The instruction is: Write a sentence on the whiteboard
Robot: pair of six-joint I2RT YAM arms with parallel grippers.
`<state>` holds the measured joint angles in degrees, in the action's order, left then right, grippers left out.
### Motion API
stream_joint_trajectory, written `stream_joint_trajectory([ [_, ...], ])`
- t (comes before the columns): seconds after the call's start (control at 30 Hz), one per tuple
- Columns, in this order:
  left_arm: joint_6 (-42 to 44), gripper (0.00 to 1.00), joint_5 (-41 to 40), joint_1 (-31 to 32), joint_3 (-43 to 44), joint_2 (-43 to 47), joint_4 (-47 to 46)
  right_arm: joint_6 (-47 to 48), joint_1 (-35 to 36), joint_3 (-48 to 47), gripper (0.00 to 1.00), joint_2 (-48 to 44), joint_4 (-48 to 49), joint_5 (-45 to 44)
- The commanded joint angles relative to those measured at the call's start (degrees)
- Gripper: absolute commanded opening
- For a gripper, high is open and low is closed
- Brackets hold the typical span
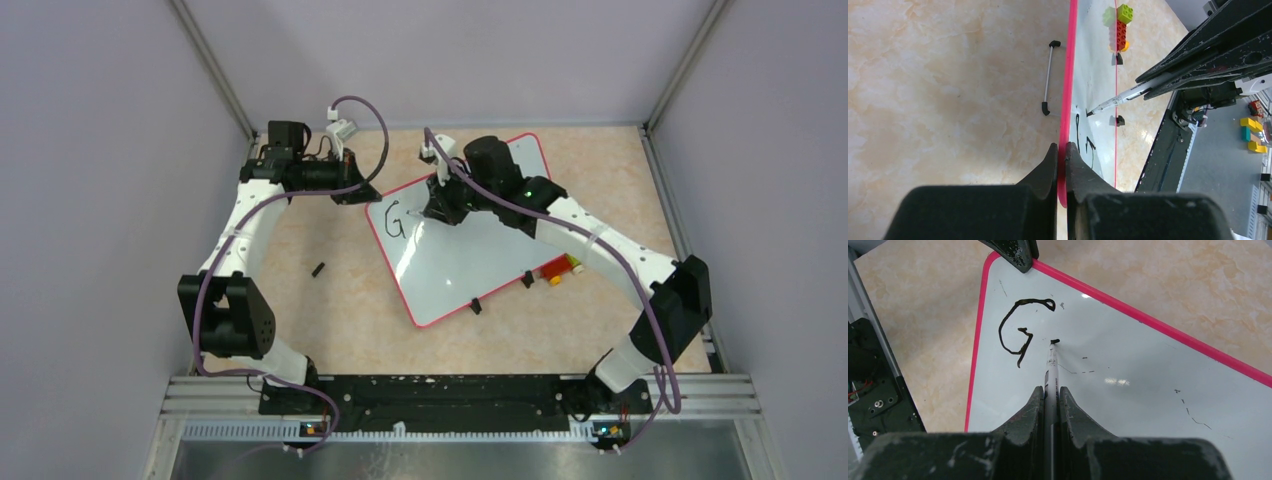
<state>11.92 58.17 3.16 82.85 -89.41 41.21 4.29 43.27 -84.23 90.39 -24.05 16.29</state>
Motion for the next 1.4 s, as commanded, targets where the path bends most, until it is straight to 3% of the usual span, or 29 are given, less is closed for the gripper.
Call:
stream_joint_trajectory([
  [0.0, 0.1, 0.00, 1.2, 1.4, 1.4, 0.1, 0.4, 0.5, 0.3, -1.3, 0.00, -0.1, 1.2, -1.3],
  [0.73, 0.2, 0.00, 0.6, 1.6, 1.4, 0.2, 0.6, 2.8, 0.8, 3.8, 0.00, -3.3, -2.6, -1.3],
  [1.37, 0.2, 0.00, 0.5, 1.8, 1.6, 0.2, 0.7, 2.9, -1.4, -0.6, 0.00, -1.6, 0.1, -6.1],
])
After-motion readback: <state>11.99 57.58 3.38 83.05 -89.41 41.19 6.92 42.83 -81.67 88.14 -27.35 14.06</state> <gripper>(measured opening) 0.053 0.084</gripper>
